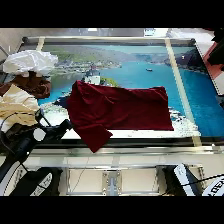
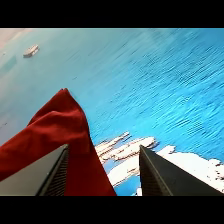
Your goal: Fold the shirts.
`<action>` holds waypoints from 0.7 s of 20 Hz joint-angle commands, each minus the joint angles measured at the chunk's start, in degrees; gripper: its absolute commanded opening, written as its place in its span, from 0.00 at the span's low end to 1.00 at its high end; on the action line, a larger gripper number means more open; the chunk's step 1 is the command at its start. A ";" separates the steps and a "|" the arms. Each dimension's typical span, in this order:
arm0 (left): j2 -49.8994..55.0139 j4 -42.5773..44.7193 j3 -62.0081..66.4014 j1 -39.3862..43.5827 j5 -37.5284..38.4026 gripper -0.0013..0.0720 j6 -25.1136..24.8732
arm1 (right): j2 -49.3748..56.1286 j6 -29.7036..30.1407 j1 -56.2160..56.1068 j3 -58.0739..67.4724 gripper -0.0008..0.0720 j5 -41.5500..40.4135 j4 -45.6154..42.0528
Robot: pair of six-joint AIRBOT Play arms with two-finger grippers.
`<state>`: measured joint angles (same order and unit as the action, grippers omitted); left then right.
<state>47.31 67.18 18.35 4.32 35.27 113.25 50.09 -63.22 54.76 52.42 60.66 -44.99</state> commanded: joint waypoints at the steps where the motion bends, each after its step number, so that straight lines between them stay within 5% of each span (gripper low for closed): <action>1: 5.57 -13.86 -0.42 -0.04 -3.52 0.79 -11.19 | -0.04 0.31 0.13 0.00 0.70 1.86 0.92; 5: 9.84 -19.43 -0.28 -0.04 -6.84 0.77 -16.26 | -0.04 0.28 0.11 0.00 0.70 2.21 0.96; 6: 10.91 -20.44 -0.28 -0.04 -7.69 0.66 -16.39 | -0.04 0.28 0.11 0.00 0.70 2.60 0.96; 8: 12.50 -24.90 -0.28 -0.02 -7.23 0.61 -20.57 | -0.04 0.26 0.11 -0.07 0.70 4.66 0.94; 9: 12.81 -27.41 -0.28 -0.02 -6.99 0.37 -23.30 | -0.04 0.24 0.11 -0.70 0.70 5.88 1.16; 10: 12.81 -29.97 -0.28 -0.02 -7.19 0.02 -26.53 | -0.04 0.20 0.11 -2.23 0.70 7.45 1.36; 14: 12.81 -34.16 2.64 -0.02 -5.77 0.03 -31.52 | -0.04 -1.09 0.13 -17.46 0.70 12.22 -0.61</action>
<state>59.81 38.02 19.22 4.32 29.21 86.56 50.09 -63.20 54.85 43.51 69.08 -44.21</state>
